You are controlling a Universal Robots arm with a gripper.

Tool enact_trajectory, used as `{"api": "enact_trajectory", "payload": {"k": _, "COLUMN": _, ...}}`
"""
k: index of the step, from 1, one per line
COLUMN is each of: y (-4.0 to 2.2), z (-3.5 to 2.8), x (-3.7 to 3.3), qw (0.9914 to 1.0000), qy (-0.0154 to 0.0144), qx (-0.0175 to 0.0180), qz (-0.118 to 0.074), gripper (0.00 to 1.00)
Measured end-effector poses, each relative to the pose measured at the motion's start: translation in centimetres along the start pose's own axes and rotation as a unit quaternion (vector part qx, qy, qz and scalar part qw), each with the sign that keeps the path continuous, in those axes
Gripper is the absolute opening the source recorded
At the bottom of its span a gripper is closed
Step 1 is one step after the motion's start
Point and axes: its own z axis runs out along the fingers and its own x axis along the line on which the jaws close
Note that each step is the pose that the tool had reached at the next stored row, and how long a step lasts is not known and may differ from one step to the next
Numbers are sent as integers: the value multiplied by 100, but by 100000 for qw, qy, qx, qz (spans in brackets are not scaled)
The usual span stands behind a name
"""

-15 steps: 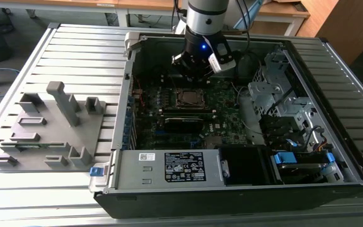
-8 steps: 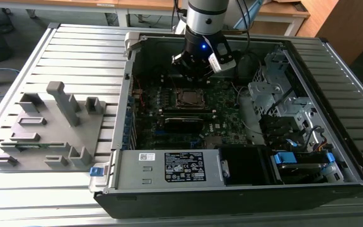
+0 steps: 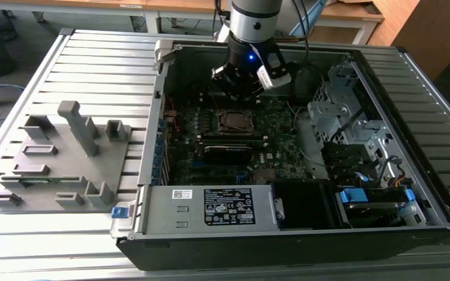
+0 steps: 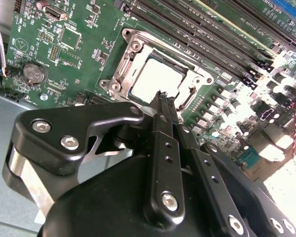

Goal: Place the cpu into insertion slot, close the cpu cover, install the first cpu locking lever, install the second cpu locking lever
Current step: 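Install the first cpu locking lever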

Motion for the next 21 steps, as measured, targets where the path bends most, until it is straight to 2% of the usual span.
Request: {"api": "enact_trajectory", "payload": {"k": 21, "y": 2, "z": -42, "x": 5, "qw": 100000, "qy": -8, "qx": -47, "qz": 6, "gripper": 11}}
